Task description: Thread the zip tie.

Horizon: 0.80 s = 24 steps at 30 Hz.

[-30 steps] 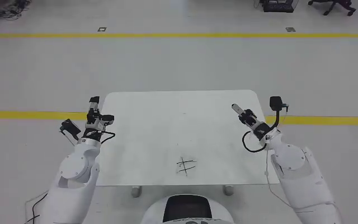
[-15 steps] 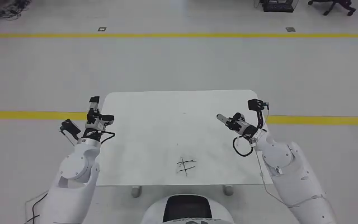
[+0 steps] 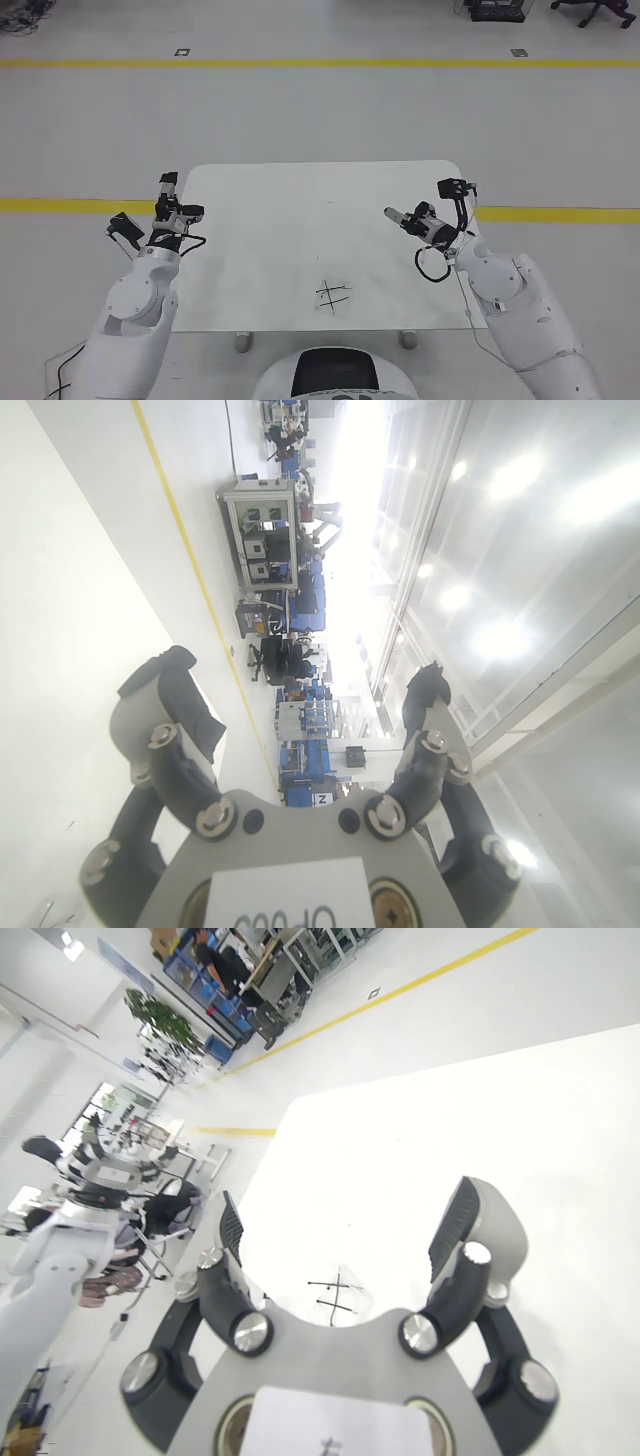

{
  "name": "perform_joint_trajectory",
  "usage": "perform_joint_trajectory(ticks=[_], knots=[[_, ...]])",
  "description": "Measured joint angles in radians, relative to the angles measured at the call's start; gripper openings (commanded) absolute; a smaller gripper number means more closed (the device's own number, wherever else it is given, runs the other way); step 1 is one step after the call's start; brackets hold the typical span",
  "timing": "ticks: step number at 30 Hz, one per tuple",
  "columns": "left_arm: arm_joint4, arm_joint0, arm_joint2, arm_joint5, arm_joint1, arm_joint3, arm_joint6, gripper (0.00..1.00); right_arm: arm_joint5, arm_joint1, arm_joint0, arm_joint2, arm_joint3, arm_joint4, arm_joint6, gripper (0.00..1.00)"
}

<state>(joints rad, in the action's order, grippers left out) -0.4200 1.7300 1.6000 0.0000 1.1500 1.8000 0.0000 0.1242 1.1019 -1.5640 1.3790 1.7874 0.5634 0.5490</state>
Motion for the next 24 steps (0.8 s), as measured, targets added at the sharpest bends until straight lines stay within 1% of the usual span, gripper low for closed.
perform_joint_trajectory(ticks=[2, 5, 10, 13, 17, 19, 24], knots=[[0.0, 0.0, 0.0, 0.0, 0.0, 0.0, 0.0, 1.0, 0.009, -0.004, 0.004, -0.007, 0.017, 0.077, 0.034, 1.0], [0.0, 0.0, 0.0, 0.0, 0.0, 0.0, 0.0, 1.0, 0.025, -0.007, 0.021, -0.03, 0.028, 0.154, 0.08, 1.0], [0.0, 0.0, 0.0, 0.0, 0.0, 0.0, 0.0, 1.0, 0.082, -0.008, 0.065, -0.086, 0.014, 0.255, 0.128, 1.0], [0.0, 0.0, 0.0, 0.0, 0.0, 0.0, 0.0, 1.0, 0.128, -0.007, 0.102, -0.13, -0.007, 0.314, 0.15, 1.0], [0.0, 0.0, 0.0, 0.0, 0.0, 0.0, 0.0, 1.0, 0.222, -0.007, 0.161, -0.196, -0.03, 0.369, 0.215, 1.0], [0.0, 0.0, 0.0, 0.0, 0.0, 0.0, 0.0, 1.0, 0.224, -0.008, 0.17, -0.207, -0.029, 0.374, 0.229, 1.0], [0.0, 0.0, 0.0, 0.0, 0.0, 0.0, 0.0, 1.0, 0.215, -0.008, 0.168, -0.205, -0.029, 0.373, 0.227, 1.0]])
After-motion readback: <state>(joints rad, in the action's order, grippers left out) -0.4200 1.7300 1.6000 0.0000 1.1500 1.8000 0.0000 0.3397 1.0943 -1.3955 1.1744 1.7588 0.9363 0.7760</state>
